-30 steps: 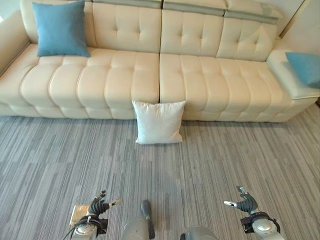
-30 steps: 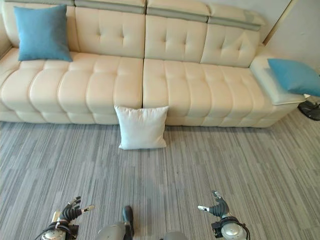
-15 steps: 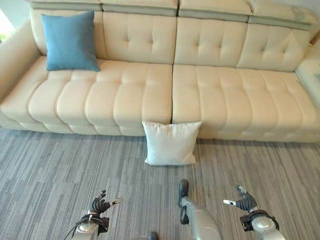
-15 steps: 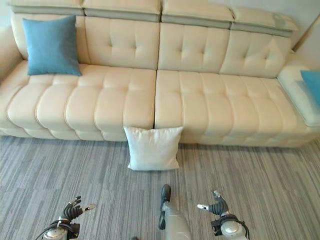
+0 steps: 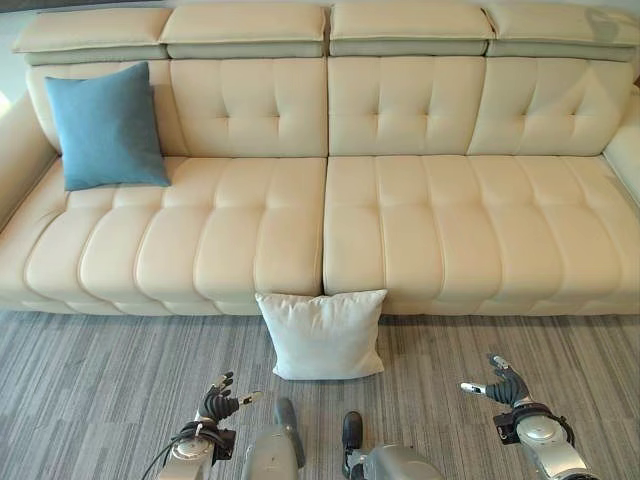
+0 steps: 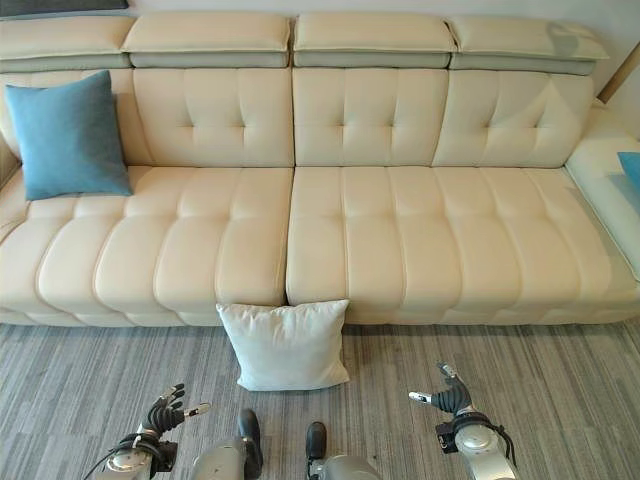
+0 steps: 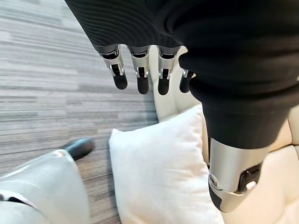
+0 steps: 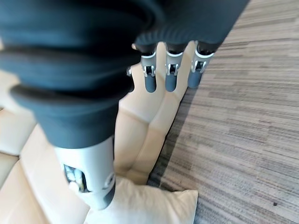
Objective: Pick up all the scattered cushions and arrange them neatly on the sofa.
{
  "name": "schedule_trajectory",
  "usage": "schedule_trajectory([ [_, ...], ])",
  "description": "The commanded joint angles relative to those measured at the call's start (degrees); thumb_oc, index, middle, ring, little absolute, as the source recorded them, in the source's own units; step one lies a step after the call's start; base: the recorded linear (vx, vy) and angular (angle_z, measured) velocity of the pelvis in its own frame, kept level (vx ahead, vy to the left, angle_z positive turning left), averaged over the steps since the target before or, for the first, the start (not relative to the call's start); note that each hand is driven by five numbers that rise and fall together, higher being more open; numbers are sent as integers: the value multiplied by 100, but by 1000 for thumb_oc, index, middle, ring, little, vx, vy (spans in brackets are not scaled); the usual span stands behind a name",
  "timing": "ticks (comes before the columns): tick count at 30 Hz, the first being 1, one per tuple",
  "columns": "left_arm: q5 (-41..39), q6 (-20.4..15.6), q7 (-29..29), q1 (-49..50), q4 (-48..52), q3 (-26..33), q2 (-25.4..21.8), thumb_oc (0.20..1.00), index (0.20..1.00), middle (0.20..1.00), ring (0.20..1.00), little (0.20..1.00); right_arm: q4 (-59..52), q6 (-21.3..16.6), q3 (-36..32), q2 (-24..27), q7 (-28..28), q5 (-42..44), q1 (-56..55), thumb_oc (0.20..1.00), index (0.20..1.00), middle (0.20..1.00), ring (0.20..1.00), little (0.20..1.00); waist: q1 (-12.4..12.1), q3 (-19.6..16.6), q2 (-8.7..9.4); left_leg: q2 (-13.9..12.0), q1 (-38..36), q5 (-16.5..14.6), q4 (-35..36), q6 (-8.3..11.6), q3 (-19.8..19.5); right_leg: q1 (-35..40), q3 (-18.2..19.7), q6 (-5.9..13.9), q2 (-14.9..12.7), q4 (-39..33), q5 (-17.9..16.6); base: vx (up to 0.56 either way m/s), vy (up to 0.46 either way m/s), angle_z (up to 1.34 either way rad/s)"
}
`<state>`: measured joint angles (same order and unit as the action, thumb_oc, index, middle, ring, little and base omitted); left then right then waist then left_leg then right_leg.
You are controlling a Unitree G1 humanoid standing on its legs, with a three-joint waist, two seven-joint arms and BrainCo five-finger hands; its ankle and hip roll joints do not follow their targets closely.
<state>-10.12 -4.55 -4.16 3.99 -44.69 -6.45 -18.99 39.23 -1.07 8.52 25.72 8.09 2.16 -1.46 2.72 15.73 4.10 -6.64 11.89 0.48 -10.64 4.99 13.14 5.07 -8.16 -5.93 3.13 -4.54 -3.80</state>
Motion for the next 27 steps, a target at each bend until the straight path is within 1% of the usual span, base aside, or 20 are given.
schedule_trajectory([
  [1, -19, -75, -23, 171, 125, 107, -222, 1000, 1000, 1000, 1000, 1000, -178, -59, -74, 260, 81, -101, -108, 1000, 1000, 1000, 1000, 1000, -180, -75, -16, 50, -258, -40, -188, -71, 133, -180, -93, 875, -632, 866, 853, 300, 247, -33],
  [2, 13, -64, -16, 217, 108, 142, -226, 1000, 1000, 1000, 1000, 1000, -179, -64, -90, 227, 69, -174, -137, 1000, 1000, 1000, 1000, 1000, -179, -180, -33, 128, -466, -110, -5, -134, 121, -130, -61, 960, -697, 889, 892, 144, 139, -40],
  [4, 18, -61, -11, 223, 117, 149, -247, 1000, 1000, 1000, 1000, 1000, -184, -64, -93, 202, 71, -199, -144, 1000, 1000, 1000, 1000, 1000, -191, -226, -36, 164, -561, -148, 82, -183, 151, -157, -36, 998, -735, 941, 900, 176, 215, -43],
  [5, 37, -60, -7, 232, 124, 177, -288, 1000, 1000, 1000, 1000, 1000, -204, -56, -50, 160, 39, -267, -109, 1000, 1000, 1000, 1000, 1000, -224, -237, -43, 284, -841, -284, 260, -314, 174, -248, 39, 1105, -806, 1259, 891, 150, 224, -34],
  [6, 37, -60, -7, 229, 123, 177, -289, 1000, 1000, 1000, 1000, 1000, -203, -55, -51, 159, 39, -268, -107, 1000, 1000, 1000, 1000, 1000, -231, -249, -44, 282, -831, -267, 275, -314, 182, -266, 47, 1103, -802, 1253, 877, 118, 219, -46],
  [7, 28, -51, -21, 217, 132, 191, -312, 1000, 1000, 1000, 1000, 1000, -209, -46, -20, 127, 32, -300, -66, 1000, 1000, 1000, 1000, 1000, -242, -232, -49, 332, -921, -310, 341, -386, 169, -409, 98, 1159, -839, 1565, 821, 29, 177, -54],
  [8, 2, -58, -70, 159, 172, 245, -411, 1000, 1000, 1000, 1000, 1000, -273, -41, 76, 75, 0, -337, 54, 1000, 1000, 1000, 1000, 1000, -219, -103, -36, 396, -1046, -386, 377, -520, 160, -827, 232, 1344, -906, 2354, 583, 29, 176, -45],
  [10, -16, -71, -103, 133, 186, 273, -453, 1000, 1000, 1000, 1000, 1000, -304, -68, 121, 36, 12, -327, 110, 1000, 1000, 1000, 1000, 1000, -220, -47, -37, 396, -1076, -424, 375, -557, 164, -1031, 269, 1396, -932, 2610, 539, 49, 107, -29],
  [11, -48, -117, -162, 62, 105, 382, -530, 1000, 1000, 1000, 1000, 1000, -282, -76, 207, 18, -4, -304, 258, 1000, 1000, 1000, 1000, 1000, -240, -56, -45, 487, -1222, -545, 462, -590, 84, -1283, 146, 1279, -966, 2082, 535, 145, 39, -35],
  [12, -72, -127, -212, 17, 48, 395, -546, 1000, 1000, 1000, 1000, 1000, -268, -92, 256, 46, 16, -322, 296, 1000, 1000, 1000, 1000, 1000, -257, -40, -45, 504, -1234, -573, 458, -574, 62, -1350, 26, 1274, -1029, 1868, 489, 161, 1, -12],
  [13, -72, -129, -213, 15, 45, 394, -543, 1000, 1000, 1000, 1000, 1000, -264, -94, 258, 48, 17, -322, 298, 1000, 1000, 1000, 1000, 1000, -241, -22, -53, 499, -1251, -594, 445, -573, 43, -1319, 7, 1276, -1028, 1871, 505, 84, -50, -10],
  [14, -90, -149, -191, 31, 62, 370, -560, 1000, 1000, 1000, 1000, 1000, -264, -86, 243, 65, 2, -297, 261, 1000, 1000, 1000, 1000, 1000, -230, -38, -28, 536, -1223, -610, 392, -554, -26, -1180, -18, 1280, -1049, 1580, 525, 58, -41, 16],
  [15, -114, -134, -218, 46, 86, 399, -565, 1000, 1000, 1000, 1000, 1000, -258, -74, 252, 78, 4, -302, 270, 1000, 1000, 1000, 1000, 1000, -222, -5, -8, 551, -1217, -622, 375, -560, -36, -1327, 55, 1285, -1044, 1664, 395, 79, -78, 20],
  [16, -118, -142, -214, 18, 50, 382, -585, 1000, 1000, 1000, 1000, 1000, -269, -87, 258, 98, 18, -296, 252, 1000, 1000, 1000, 1000, 1000, -258, -29, 13, 563, -1188, -642, 350, -540, -94, -1231, 70, 1266, -1027, 1578, 464, 48, -156, 35],
  [18, -244, -201, -274, -78, 13, 435, -605, 1000, 1000, 1000, 1000, 1000, -300, -120, 316, 205, 78, -247, 393, 1000, 1000, 1000, 1000, 1000, -312, 58, 56, 469, -863, -671, 84, -458, -130, -1221, -91, 1175, -1023, 1384, 465, -13, -208, 47],
  [20, -308, -213, -292, -115, -8, 442, -610, 1000, 1000, 1000, 1000, 1000, -306, -124, 343, 246, 100, -234, 464, 1000, 1000, 1000, 1000, 1000, -320, 103, 56, 417, -679, -671, -31, -434, -184, -1297, -133, 1134, -1014, 1380, 474, -101, -140, 51],
  [21, -427, -251, -376, -311, -47, 417, -666, 1000, 1000, 1000, 1000, 1000, -292, -178, 384, 337, 211, -152, 689, 1000, 1000, 1000, 1000, 1000, -360, 333, 51, 345, -205, -679, -383, -369, -275, -1575, -221, 1054, -1027, 1495, 518, -186, -144, 24],
  [23, -545, -299, -471, -533, -79, 325, -728, 1000, 1000, 1000, 1000, 1000, -223, -193, 432, 433, 309, -67, 958, 1000, 1000, 1000, 1000, 1000, -366, 489, 1, 294, 230, -683, -670, -322, -351, -1940, -302, 982, -1034, 1736, 592, -169, -131, 32],
  [24, -625, -337, -543, -660, -90, 276, -760, 1000, 1000, 1000, 1000, 1000, -140, -197, 472, 470, 378, 7, 1105, 1000, 1000, 1000, 1000, 1000, -383, 564, -44, 231, 395, -842, -850, -255, -428, -2083, -300, 999, -1032, 1912, 758, -89, -90, 32],
  [27, -950, -461, -755, -1087, -128, 190, -858, 1000, 1000, 1000, 1000, 1000, 229, -223, 467, 556, 633, 324, 1600, 1000, 1000, 1000, 1000, 1000, -370, 810, -95, 182, 1178, -885, -1367, -233, -479, -2820, -387, 921, -1076, 2371, 857, -144, -79, 19],
])
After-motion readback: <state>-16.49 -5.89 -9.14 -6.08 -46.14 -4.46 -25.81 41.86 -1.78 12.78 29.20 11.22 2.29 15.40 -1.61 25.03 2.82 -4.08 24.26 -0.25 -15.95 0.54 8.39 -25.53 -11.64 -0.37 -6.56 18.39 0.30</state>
